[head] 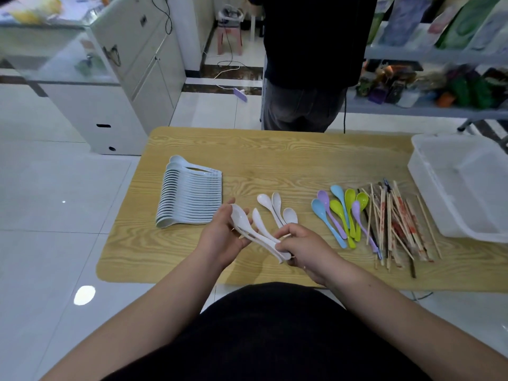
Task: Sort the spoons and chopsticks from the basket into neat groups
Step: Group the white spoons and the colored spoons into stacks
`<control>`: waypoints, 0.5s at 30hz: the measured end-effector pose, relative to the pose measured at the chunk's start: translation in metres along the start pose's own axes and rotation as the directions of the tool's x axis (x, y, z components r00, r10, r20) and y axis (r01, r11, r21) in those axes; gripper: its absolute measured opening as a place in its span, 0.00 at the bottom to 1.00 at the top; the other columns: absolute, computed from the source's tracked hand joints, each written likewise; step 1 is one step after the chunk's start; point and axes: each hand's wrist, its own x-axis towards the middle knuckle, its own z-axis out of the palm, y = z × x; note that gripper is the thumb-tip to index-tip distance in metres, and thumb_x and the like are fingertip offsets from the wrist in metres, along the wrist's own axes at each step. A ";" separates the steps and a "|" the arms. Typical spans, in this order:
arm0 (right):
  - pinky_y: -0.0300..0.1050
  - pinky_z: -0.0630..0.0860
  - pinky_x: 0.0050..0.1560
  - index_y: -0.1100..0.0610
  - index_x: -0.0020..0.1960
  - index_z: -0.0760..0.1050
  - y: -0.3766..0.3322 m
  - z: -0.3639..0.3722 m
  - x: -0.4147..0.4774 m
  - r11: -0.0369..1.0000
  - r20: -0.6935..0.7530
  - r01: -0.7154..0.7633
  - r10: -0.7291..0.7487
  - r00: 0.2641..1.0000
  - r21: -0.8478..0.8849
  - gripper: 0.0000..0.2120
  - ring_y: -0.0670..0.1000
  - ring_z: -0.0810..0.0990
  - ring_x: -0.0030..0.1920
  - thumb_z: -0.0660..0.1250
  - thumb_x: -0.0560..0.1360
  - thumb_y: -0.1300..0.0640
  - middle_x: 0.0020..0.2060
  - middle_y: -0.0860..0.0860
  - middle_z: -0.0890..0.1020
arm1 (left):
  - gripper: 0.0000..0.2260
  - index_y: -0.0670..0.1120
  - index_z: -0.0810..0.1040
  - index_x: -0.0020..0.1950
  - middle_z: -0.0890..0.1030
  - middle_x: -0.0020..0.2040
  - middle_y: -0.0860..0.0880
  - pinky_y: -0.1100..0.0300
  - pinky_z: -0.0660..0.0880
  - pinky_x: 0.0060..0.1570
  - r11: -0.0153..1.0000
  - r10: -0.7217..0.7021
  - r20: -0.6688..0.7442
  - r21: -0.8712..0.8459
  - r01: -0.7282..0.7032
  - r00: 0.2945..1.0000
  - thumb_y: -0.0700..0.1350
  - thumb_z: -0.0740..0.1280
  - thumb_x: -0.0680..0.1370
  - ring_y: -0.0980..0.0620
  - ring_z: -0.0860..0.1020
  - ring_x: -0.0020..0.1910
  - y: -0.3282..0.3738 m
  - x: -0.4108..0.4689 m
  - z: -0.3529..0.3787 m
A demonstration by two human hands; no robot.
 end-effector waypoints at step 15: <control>0.37 0.78 0.47 0.36 0.54 0.78 -0.019 0.041 0.004 0.875 -0.003 0.330 -0.354 0.935 -0.354 0.13 0.41 0.83 0.45 0.68 0.77 0.55 0.46 0.43 0.81 | 0.13 0.38 0.76 0.61 0.73 0.53 0.41 0.52 0.80 0.39 0.999 0.000 -0.065 -0.039 -0.003 0.998 0.39 0.70 0.79 0.45 0.83 0.44 0.022 -0.006 -0.023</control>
